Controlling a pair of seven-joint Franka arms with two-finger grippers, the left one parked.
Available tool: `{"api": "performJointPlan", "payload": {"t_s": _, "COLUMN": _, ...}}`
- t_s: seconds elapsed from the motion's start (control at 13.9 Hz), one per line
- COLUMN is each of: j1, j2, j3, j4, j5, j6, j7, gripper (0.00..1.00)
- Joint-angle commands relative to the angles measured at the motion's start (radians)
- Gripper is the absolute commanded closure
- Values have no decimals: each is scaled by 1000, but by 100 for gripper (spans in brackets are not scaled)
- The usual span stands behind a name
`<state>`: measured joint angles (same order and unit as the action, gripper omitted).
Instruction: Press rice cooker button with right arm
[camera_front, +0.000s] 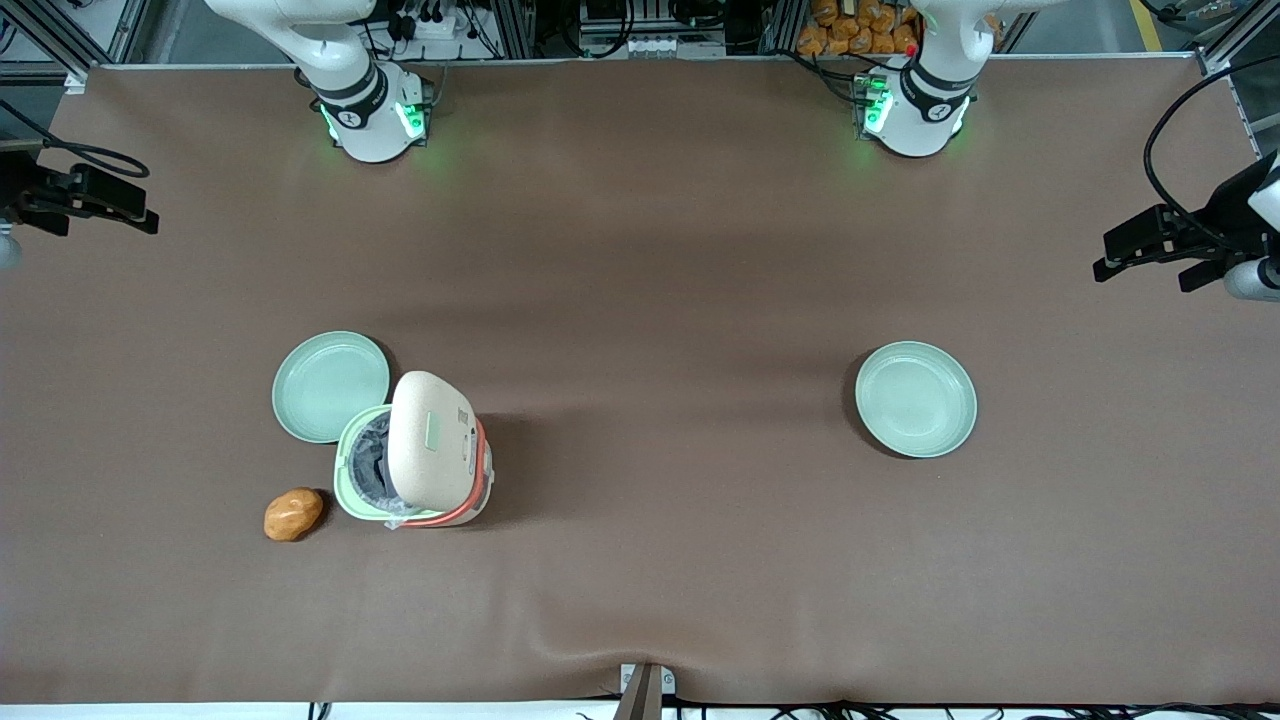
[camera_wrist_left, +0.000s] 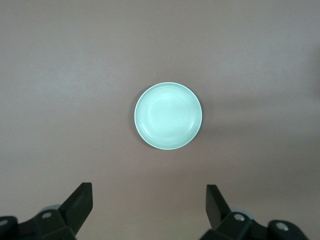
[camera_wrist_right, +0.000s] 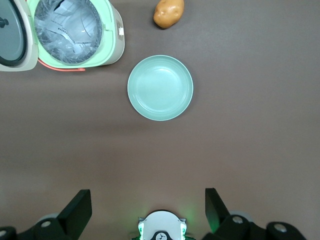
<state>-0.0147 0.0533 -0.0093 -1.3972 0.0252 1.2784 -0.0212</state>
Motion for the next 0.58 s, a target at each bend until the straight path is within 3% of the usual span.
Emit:
{"api": "performJointPlan", "payload": {"t_s": 0.0, "j1": -10, "j2": -19, "j3": 11, "j4": -6, "j5": -11, "j6": 1, "j7": 9, "gripper": 0}}
{"api": "performJointPlan", "payload": {"t_s": 0.5, "j1": -5, "j2": -21, "j3": -1, "j4": -2, "j5": 2, "j6": -27, "j7": 13, "gripper": 0}}
